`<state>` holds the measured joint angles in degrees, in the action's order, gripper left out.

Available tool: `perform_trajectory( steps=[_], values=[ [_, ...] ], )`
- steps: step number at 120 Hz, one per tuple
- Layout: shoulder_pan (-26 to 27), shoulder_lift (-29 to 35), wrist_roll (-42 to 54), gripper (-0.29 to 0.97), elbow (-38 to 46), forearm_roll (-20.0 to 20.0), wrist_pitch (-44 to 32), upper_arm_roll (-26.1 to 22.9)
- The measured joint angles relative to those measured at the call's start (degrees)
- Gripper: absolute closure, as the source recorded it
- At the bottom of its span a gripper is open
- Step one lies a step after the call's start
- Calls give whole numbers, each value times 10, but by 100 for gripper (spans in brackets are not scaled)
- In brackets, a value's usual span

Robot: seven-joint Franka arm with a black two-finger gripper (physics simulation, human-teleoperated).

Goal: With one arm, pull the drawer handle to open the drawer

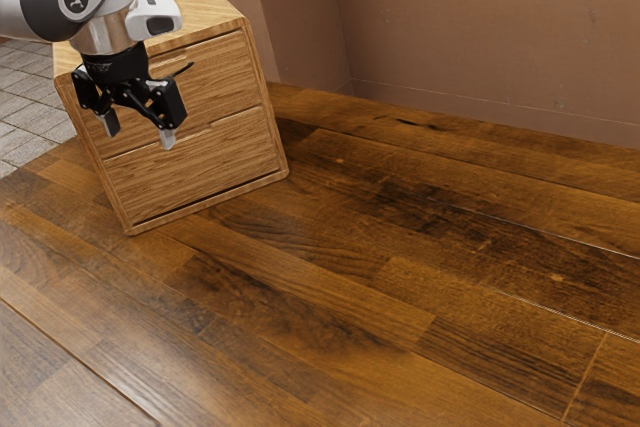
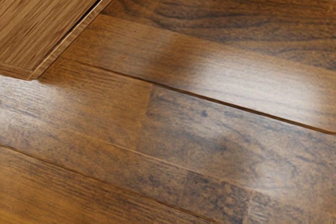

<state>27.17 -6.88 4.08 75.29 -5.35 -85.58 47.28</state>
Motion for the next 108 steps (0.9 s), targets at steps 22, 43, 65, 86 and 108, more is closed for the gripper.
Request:
perform_trajectory(
  steps=[22,43,65,86,108],
  values=[
    [-10,1,5,0,-9,7,0,-1],
    [62,5,7,0,-125,9,1,-9],
    [140,2,1,0,-99,19,23,-12],
    [326,45,4,1,26,20,50,-17],
    [297,240,32,0,281,-180,-81,-23]
  ],
)
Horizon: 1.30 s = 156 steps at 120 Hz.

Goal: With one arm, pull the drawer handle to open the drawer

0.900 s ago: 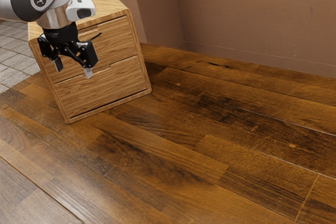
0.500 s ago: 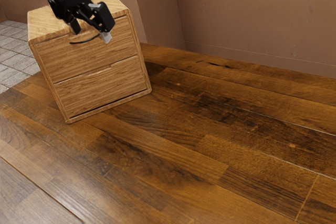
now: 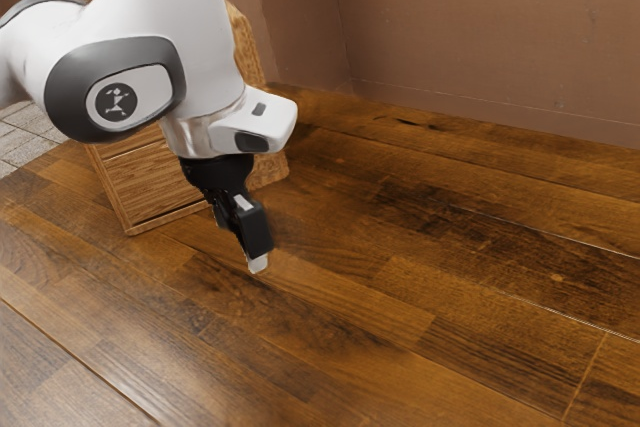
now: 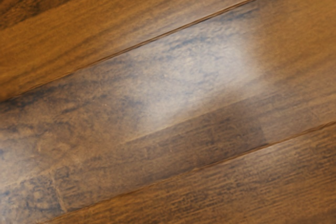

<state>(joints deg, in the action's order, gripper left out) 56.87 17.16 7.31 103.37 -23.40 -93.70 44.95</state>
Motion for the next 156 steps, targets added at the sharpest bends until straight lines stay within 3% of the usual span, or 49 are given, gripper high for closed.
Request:
perform_trajectory(
  steps=[7,15,38,54,84,123,132,142,146,153,156],
  values=[
    [-4,-8,10,0,-15,-59,-36,13],
    [-2,-36,27,0,-51,-99,-74,56],
    [-5,-107,92,0,-94,-145,-192,169],
    [-14,-129,135,0,-120,-122,-242,183],
    [3,-129,193,0,-134,-69,-256,178],
    [-122,-140,252,0,-107,-92,-304,205],
    [-109,-144,262,0,-104,-89,-314,206],
    [-11,-144,272,0,-106,-85,-322,276],
    [-111,-151,276,0,-105,-81,-324,177],
    [-402,-162,284,0,-103,-73,-326,-110],
    [-501,-168,288,0,-102,-67,-326,-208]
  ],
)
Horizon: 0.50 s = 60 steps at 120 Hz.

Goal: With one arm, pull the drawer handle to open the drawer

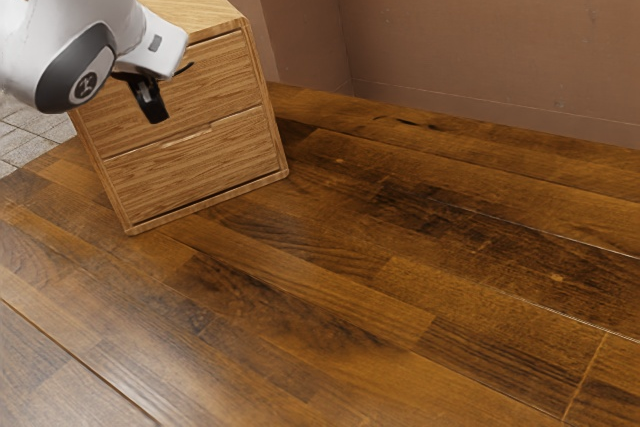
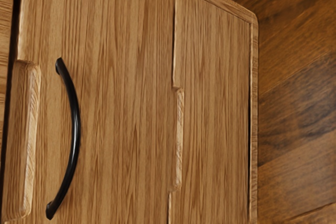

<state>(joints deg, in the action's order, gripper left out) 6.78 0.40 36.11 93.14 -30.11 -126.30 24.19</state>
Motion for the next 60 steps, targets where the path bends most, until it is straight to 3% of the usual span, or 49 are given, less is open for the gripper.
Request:
perform_trajectory(
  steps=[6,14,33,48,60],
  values=[
    [-104,-10,7,0,0,8,0,-105],
    [-150,-45,18,0,-21,19,2,-150],
    [-240,-129,48,0,-113,33,7,-167],
    [-246,-159,71,-2,-152,47,6,-167],
    [-243,-163,90,0,-150,84,-12,-168]
  ],
)
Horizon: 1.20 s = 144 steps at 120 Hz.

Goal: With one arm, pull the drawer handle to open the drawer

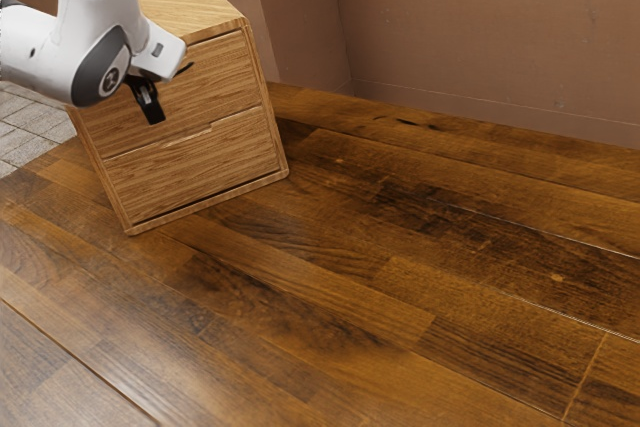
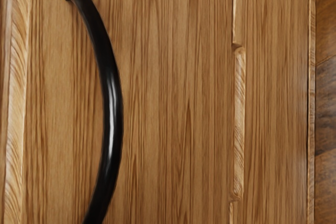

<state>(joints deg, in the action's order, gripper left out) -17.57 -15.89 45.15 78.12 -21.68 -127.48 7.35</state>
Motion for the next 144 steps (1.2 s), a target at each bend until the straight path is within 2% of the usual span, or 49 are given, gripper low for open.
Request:
perform_trajectory(
  steps=[14,34,82,85,95,105,113,144],
  values=[
    [5,-4,22,0,0,30,-25,-4],
    [13,-11,46,0,1,45,-46,-5],
    [12,-25,84,-4,3,55,-61,-1],
    [12,-26,85,-1,3,55,-62,-1],
    [12,-27,90,-4,5,56,-63,-1],
    [13,-24,94,12,4,57,-63,-2],
    [14,-21,96,18,4,67,-64,-1],
    [15,-8,105,22,13,82,-63,0]
  ],
)
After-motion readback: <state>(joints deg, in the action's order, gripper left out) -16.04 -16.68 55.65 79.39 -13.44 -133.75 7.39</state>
